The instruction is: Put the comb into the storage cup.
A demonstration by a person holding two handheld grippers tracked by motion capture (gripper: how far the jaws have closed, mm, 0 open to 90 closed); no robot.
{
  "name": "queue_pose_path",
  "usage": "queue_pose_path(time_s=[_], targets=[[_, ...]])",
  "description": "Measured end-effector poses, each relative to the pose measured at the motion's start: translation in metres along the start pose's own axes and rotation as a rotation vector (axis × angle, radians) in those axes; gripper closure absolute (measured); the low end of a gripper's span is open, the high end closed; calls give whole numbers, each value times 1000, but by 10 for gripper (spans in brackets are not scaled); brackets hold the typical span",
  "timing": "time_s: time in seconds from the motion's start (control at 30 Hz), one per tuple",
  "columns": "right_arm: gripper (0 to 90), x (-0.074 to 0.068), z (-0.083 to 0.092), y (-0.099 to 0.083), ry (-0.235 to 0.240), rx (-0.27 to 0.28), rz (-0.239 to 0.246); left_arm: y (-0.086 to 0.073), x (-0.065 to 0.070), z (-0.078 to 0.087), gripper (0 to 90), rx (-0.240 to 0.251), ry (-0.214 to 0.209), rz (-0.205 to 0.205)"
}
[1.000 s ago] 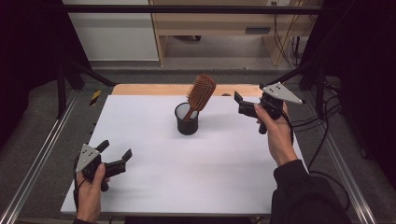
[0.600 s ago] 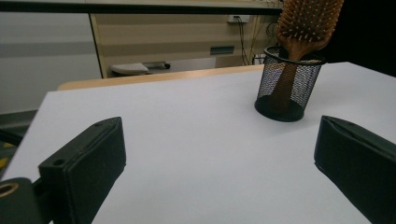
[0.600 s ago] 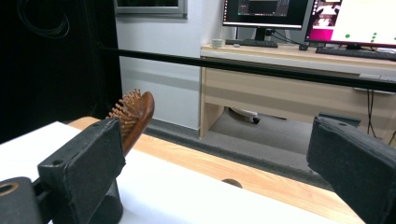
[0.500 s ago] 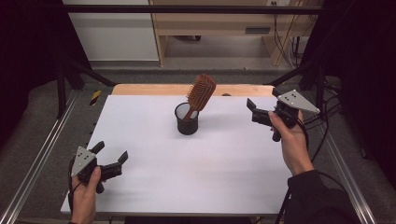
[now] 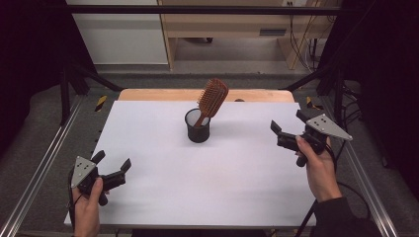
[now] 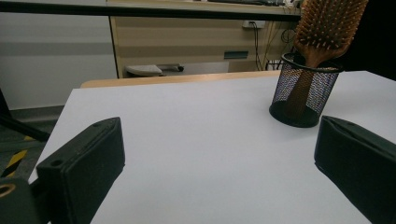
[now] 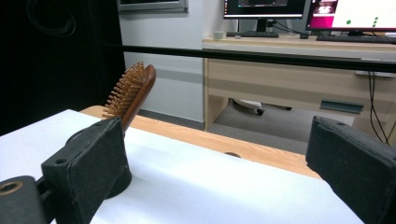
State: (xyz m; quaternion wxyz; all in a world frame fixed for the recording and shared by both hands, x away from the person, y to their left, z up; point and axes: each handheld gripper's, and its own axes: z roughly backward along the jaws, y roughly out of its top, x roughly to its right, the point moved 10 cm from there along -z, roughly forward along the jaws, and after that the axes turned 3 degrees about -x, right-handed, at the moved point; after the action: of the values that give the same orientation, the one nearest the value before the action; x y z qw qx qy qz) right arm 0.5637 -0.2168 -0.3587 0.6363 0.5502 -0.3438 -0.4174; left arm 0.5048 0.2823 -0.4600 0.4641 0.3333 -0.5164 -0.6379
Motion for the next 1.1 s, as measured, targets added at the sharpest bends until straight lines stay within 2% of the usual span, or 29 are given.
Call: queue_pose_path(time_s=[0.43, 0.63, 0.93, 1.1], targets=[[58, 14, 26, -26, -24, -16, -26, -1, -7, 16, 23, 15, -3, 21], [52, 17, 35, -39, -30, 8, -38, -2, -7, 16, 23, 13, -6, 33], [49, 23, 46, -66, -46, -12, -52, -3, -6, 16, 24, 12, -11, 24], [50, 20, 46, -81, -40, -42, -41, -3, -5, 16, 24, 15, -15, 26]])
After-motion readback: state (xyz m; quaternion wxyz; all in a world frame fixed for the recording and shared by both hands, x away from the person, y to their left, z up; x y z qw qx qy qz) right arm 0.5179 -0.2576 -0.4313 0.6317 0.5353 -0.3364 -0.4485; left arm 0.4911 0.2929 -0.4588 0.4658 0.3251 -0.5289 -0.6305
